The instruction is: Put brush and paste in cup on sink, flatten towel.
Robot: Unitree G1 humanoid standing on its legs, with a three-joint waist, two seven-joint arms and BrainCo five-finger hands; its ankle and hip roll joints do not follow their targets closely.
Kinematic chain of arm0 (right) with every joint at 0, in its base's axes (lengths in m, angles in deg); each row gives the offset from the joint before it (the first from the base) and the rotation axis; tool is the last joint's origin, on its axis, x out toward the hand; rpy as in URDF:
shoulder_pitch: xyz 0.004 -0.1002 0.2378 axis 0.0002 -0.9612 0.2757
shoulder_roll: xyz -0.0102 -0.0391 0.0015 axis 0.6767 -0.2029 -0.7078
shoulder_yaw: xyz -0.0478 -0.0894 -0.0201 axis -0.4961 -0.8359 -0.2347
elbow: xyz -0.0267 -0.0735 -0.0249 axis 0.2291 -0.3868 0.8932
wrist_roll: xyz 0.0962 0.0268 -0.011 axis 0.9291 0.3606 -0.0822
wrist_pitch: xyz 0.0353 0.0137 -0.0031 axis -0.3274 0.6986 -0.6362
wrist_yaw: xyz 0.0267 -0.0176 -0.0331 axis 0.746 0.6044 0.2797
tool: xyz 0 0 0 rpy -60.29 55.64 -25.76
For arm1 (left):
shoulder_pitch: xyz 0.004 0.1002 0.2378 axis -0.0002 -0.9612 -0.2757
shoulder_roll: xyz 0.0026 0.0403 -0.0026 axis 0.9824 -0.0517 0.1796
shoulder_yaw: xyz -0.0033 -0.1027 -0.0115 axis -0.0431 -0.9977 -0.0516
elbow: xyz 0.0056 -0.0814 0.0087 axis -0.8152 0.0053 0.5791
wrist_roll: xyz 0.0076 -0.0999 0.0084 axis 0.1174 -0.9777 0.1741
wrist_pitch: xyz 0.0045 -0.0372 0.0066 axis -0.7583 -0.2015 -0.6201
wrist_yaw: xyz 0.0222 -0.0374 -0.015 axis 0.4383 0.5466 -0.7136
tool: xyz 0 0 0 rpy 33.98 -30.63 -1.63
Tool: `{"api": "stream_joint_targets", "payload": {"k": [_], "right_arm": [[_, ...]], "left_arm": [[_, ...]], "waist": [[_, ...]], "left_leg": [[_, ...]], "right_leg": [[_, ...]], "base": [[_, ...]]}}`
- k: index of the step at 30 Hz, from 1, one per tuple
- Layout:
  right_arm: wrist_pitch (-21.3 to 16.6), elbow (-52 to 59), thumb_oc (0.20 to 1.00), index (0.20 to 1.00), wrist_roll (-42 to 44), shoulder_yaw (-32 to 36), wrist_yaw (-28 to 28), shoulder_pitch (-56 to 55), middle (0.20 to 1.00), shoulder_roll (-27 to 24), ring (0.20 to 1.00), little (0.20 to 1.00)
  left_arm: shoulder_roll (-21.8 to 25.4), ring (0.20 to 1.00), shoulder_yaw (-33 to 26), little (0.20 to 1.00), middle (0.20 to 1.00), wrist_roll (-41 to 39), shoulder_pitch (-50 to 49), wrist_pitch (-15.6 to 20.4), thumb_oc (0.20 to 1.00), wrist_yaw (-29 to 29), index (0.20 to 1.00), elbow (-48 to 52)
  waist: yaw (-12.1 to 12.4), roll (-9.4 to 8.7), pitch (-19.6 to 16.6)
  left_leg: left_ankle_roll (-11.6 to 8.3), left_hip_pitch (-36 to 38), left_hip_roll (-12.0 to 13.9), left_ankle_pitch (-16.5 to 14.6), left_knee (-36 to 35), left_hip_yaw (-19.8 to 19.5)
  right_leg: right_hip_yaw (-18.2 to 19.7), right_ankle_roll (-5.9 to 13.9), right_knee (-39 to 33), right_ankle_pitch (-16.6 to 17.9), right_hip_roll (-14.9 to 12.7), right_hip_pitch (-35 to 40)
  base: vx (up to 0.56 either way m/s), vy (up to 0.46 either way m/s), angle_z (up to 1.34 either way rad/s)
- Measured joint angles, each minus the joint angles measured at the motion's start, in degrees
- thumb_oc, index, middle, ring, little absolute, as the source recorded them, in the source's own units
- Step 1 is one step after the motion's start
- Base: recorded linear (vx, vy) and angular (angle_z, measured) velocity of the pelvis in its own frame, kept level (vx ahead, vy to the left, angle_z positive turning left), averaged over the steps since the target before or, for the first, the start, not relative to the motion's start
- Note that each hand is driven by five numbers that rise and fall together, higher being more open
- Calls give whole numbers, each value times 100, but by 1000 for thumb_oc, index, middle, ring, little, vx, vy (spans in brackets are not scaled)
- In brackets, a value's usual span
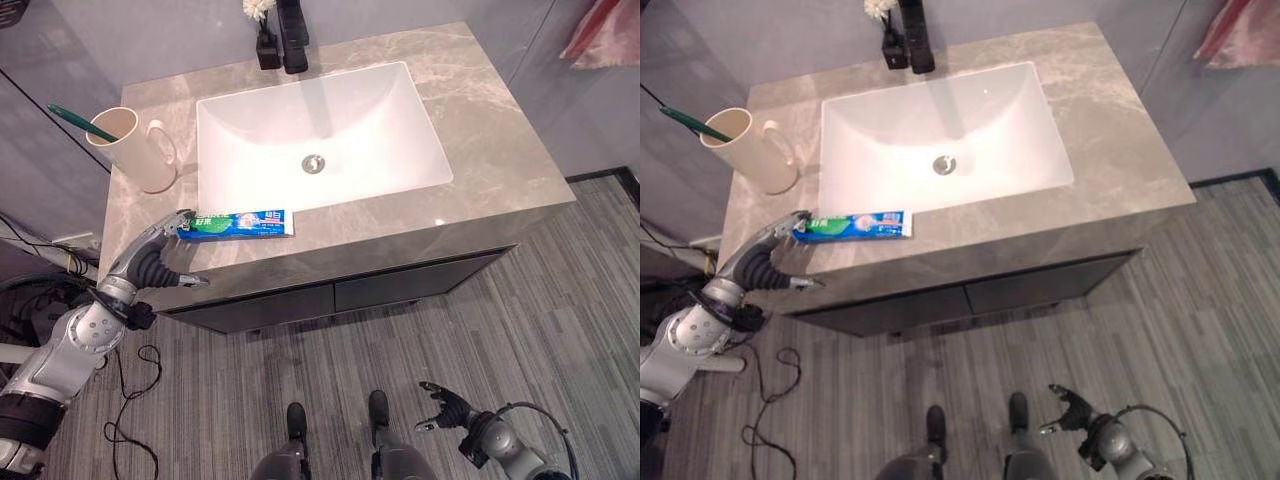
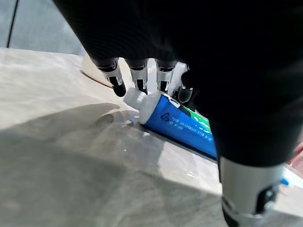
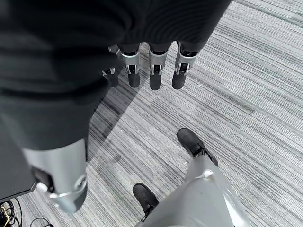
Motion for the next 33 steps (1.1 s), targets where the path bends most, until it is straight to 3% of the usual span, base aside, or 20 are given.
{"api": "stream_joint_targets", "payload": {"k": [13,20,33], "right_arm": [[-1,-49,1000,1000,-1,-17,-11,23,1000,16,1000,1000],[-1,-201,1000,1000,-1,-31,3,6,1000,126,1000,1000],[2,-222,1000,1000,-167,-254,14,-58,1000,117,1000,1000]], "left_arm": [[-80,1000,-5,1000,1000,-485,120,-24,1000,70,1000,-32],[-505,1000,-13,1000,1000,-1140,90,-67,1000,182,1000,-182],[-483,1000,26,1000,1000,-944,54,-150,1000,194,1000,-228]], "waist": [[-13,-173,35],[-11,-373,-284],[11,-269,-531]], "left_leg": [[-1,24,26,-1,0,21],[-1,83,28,-1,0,16],[5,-192,27,52,1,-3]], "right_leg": [[11,-6,0,7,30,19],[9,-11,-1,7,29,78],[-2,-37,0,48,32,-190]], "base": [[2,-1,0],[15,-3,0],[-3,0,0]]}}
